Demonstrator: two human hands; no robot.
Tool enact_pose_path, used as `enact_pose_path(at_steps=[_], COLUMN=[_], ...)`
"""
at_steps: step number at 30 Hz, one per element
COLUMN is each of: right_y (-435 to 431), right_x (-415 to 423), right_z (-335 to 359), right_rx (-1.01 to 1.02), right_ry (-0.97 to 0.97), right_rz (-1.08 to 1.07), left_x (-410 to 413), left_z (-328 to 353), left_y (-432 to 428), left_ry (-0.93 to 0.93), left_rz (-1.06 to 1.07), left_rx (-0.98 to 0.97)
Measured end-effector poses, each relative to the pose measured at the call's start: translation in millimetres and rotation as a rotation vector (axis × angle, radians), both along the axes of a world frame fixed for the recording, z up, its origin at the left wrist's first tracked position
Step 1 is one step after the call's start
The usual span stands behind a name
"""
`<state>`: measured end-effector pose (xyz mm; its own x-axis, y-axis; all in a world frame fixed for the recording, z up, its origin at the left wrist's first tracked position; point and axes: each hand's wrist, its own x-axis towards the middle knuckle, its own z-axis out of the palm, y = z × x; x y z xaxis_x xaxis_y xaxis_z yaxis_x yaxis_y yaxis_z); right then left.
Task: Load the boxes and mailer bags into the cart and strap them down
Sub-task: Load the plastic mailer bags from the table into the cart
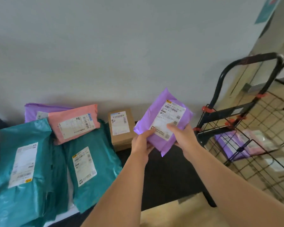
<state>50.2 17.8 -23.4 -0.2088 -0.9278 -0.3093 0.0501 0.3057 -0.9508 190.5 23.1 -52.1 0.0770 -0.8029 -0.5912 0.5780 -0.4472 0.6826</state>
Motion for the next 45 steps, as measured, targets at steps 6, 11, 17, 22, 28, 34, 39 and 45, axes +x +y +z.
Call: enact_pose_path(at_steps=[6,11,17,22,28,34,39,45], right_y=[32,53,76,88,83,56,17,-23], right_x=[-102,-193,-284,-339,-378,-418,-464,-515], right_z=[-7,-18,-31,-41,-48,-47,-37,-30], right_rx=[0.004,0.081,0.092,0.114,0.184,0.186,0.224,0.240], right_ry=[0.136,0.117,0.126,0.180,0.337,0.382,0.474,0.551], right_rz=[-0.041,-0.194,-0.266,-0.223,-0.142,-0.146,-0.144,-0.211], left_x=[-104,-190,-272,-315,-367,-412,-459,-511], left_z=[-4,-16,-30,-40,-49,-59,-64,-64], left_y=[23,38,44,39,27,-11,-57,-111], left_ry=[-0.009,-0.033,-0.105,-0.202,-0.315,-0.314,-0.260,-0.204], left_rz=[-0.188,-0.304,-0.294,-0.320,-0.513,-0.584,-0.599,-0.598], left_rx=[0.018,0.034,0.089,0.059,-0.008,-0.011,-0.007,-0.041])
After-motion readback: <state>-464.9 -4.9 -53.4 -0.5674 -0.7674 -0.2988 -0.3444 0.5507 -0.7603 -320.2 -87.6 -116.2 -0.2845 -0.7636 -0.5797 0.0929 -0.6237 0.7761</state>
